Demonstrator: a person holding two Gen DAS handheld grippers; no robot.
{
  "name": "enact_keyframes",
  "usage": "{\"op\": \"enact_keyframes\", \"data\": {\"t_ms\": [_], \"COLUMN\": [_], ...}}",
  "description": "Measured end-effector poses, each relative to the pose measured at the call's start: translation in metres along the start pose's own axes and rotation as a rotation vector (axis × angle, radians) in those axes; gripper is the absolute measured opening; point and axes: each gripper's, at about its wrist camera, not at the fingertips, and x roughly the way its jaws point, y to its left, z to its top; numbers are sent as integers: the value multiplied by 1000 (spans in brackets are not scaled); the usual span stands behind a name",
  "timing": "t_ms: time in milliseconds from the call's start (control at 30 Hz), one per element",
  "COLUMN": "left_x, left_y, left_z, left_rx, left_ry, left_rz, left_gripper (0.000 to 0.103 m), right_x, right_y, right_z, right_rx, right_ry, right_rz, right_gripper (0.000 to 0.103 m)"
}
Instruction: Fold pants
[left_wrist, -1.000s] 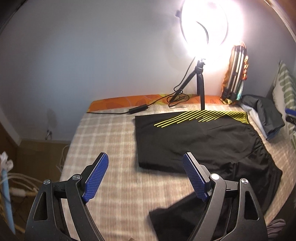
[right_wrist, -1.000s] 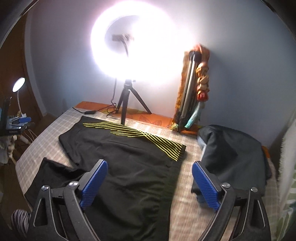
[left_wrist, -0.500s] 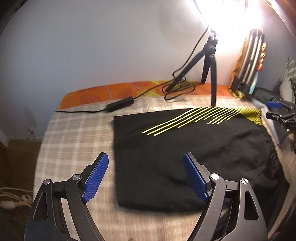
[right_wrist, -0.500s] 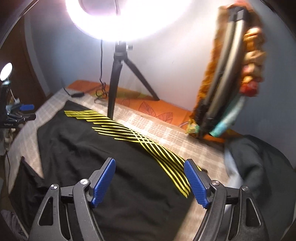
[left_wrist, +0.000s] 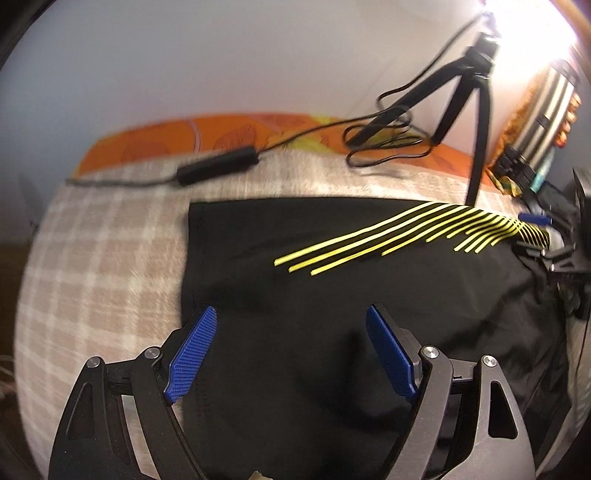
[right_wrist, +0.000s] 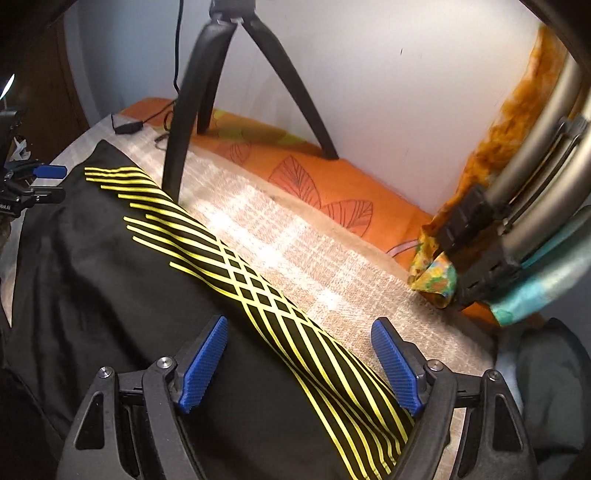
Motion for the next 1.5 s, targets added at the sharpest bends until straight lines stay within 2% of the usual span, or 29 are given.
{"op": "enact_keyframes", "data": {"t_ms": [33, 67, 100, 200, 267, 467, 633, 867, 967, 1000, 1067, 1100, 1133, 1267, 1500], "left_x": [3, 2, 1, -2, -4, -7, 13, 13, 11, 9, 8, 9, 11, 6, -40], "left_y": [2, 2, 1, 4, 10, 39, 51, 52, 52, 51, 47, 47, 49, 55, 43], "left_z": [0, -1, 0, 6, 14, 38, 46, 45, 40, 37, 35, 34, 32, 22, 17], "left_rx": [-11, -8, -4, -38, -97, -365, -505, -593, -601, -592, -547, -538, -538, -549, -463], "left_ry": [7, -4, -6, -6, -8, -17, 28, -5, -45, -55, -62, -58, -47, -80, -185], "left_rz": [-3, 0, 3, -8, -26, -119, -158, -148, -136, -123, -92, -93, -103, -120, -105], "left_gripper": [83, 84, 84, 84, 84, 84, 84, 84, 78, 72, 46, 20, 4, 3, 2], "right_x": [3, 3, 3, -1, -9, -52, -60, -64, -64, -65, -66, -67, -67, -71, -85], "right_y": [0, 1, 1, 3, 10, 53, 79, 92, 89, 87, 84, 84, 84, 79, 72], "right_z": [-1, -2, -3, -5, -9, -29, -46, -74, -76, -75, -73, -72, -71, -66, -55], "right_rx": [0, 5, 17, 55, 46, -45, -106, -153, -129, -118, -99, -98, -100, -77, -46], "right_ry": [8, 3, -9, -14, -26, -123, -137, -133, -143, -150, -160, -162, -164, -180, -201], "right_rz": [17, 42, 59, 59, 63, -23, -60, -72, -83, -88, -91, -97, -107, -127, -139], "right_gripper": [71, 61, 46, 14, 3, 2, 1, 1, 1, 1, 1, 1, 1, 2, 2]}}
